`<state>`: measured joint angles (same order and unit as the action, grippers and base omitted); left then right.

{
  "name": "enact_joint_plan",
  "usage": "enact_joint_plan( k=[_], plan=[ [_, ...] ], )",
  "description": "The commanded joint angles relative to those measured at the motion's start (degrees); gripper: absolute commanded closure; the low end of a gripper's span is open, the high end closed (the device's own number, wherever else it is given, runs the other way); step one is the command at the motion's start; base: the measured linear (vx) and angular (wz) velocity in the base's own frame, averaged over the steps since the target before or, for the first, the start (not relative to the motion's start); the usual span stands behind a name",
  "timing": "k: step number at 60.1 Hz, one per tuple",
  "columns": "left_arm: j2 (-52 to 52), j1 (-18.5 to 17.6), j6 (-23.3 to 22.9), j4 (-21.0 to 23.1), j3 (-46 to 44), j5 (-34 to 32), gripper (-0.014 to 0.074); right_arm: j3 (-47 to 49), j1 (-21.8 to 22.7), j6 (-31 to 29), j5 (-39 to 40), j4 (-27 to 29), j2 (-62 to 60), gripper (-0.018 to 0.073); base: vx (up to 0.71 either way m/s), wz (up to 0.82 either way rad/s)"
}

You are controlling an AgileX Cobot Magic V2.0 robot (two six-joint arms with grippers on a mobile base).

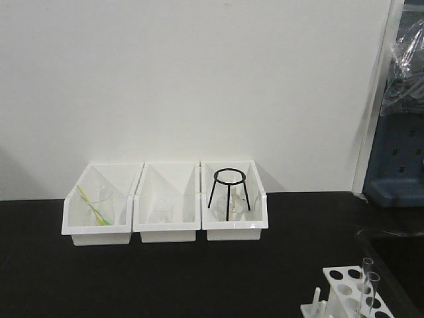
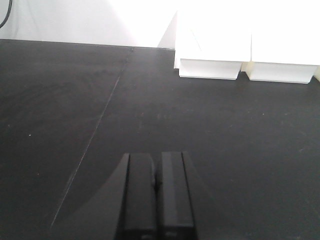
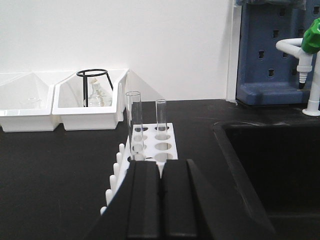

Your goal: Flip and reinsert test tube from rack

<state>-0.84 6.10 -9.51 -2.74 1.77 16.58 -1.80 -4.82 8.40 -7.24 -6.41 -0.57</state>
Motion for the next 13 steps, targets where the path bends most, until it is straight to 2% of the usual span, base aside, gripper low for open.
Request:
enact_joint_plan(
  k=[1, 13],
  plan=[
    [-0.17, -0.43, -0.01, 0.21, 0.11, -5.04, 0.0603, -0.01, 0.19, -0.64, 5.03, -0.56, -0.6, 0.0568, 0.0, 0.0],
    [-0.17, -0.43, -0.01, 0.21, 0.11, -5.04, 0.0603, -0.01, 0.19, -0.64, 5.03, -0.56, -0.6, 0.0568, 0.0, 0.0]
  ],
)
